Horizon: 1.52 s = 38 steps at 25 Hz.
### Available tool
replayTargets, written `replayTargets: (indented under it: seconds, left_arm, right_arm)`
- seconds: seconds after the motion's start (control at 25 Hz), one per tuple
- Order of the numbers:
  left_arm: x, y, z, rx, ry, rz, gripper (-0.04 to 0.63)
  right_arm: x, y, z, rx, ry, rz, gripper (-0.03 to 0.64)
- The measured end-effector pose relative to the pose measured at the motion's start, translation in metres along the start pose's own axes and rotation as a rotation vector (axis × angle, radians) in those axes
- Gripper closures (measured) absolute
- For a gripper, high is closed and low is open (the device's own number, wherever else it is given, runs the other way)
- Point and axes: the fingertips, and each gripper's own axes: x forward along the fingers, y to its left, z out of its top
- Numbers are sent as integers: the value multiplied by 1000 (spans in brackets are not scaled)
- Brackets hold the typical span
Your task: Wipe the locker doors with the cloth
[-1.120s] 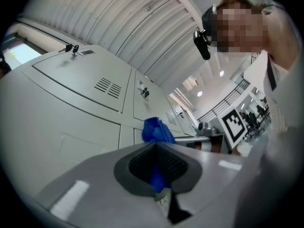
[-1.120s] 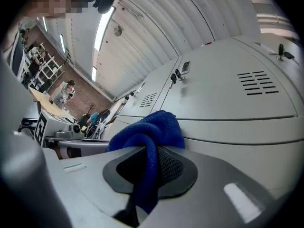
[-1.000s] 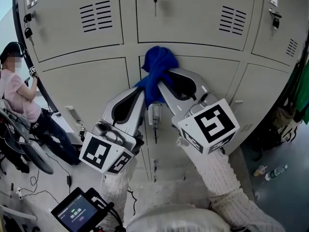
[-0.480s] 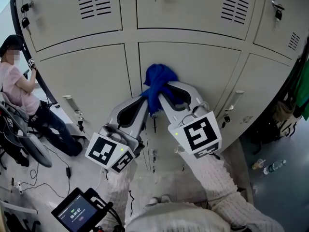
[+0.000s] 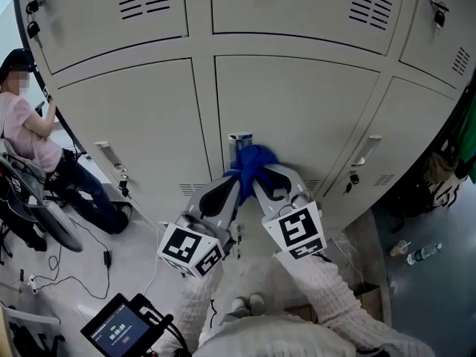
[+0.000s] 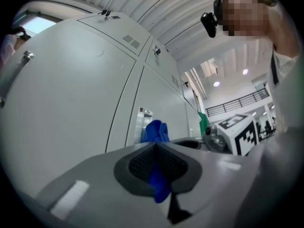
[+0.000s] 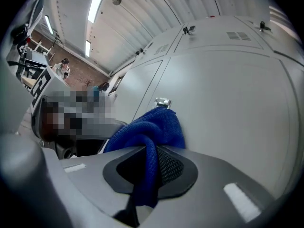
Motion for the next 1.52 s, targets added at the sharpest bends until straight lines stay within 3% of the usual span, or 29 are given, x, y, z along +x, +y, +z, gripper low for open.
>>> replayTargets:
  seconds: [0.44, 0.72, 1.0, 1.2, 1.52]
  left_arm:
    - [-3, -14, -55, -63, 82, 13, 589]
    - [-5, -18, -45, -46, 27, 21, 589]
    - [13, -16, 11, 51, -66, -17, 589]
    - [38, -18, 70, 144, -161, -53, 589]
    - [61, -27, 120, 271, -206, -79, 589]
  right_arm:
    - [2, 18, -63, 63, 105, 18, 561]
    - [-7, 16, -61, 28, 104, 1, 561]
    - [-39, -27, 2, 34, -44, -81, 561]
    - [-54, -68, 62, -42, -160, -164, 561]
    - [-66, -119, 141, -111, -293, -263, 561]
